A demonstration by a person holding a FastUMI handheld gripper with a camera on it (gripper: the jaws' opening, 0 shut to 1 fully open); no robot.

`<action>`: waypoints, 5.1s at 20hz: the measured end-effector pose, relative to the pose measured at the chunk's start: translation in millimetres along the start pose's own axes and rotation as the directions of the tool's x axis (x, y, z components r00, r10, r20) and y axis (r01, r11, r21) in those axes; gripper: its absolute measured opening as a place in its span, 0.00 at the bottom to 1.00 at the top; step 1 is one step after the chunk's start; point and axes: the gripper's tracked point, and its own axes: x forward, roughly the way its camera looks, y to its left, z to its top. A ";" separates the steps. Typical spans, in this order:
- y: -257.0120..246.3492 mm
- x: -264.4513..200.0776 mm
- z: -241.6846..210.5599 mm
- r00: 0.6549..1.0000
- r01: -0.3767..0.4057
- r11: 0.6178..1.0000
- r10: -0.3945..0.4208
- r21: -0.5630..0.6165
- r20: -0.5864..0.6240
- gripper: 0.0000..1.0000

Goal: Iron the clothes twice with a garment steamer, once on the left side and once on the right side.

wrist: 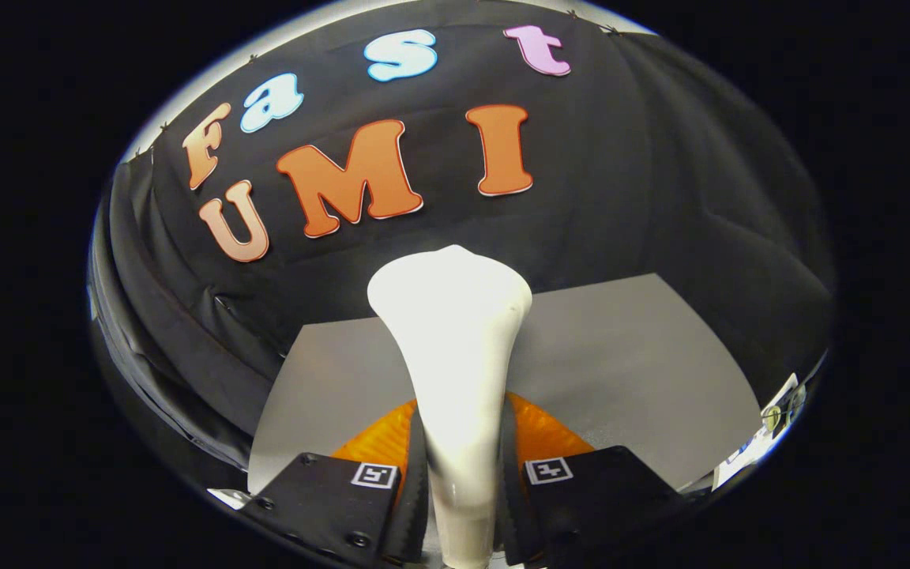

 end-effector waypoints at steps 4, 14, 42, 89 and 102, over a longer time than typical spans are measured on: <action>5.3 -39.7 12.3 0.995 0.053 0.999 -0.051 -0.010 0.091 0.45; 78.1 -129.2 -17.5 0.988 0.019 0.998 -0.027 0.059 0.150 0.45; 375.5 -157.3 -38.0 0.973 -0.072 0.991 0.095 -0.116 0.211 0.45; 351.9 -45.8 -255.0 0.980 -0.021 0.988 -0.010 -0.153 -0.198 0.45; 331.7 -14.2 -325.9 0.955 -0.003 0.987 -0.044 -0.161 -0.292 0.45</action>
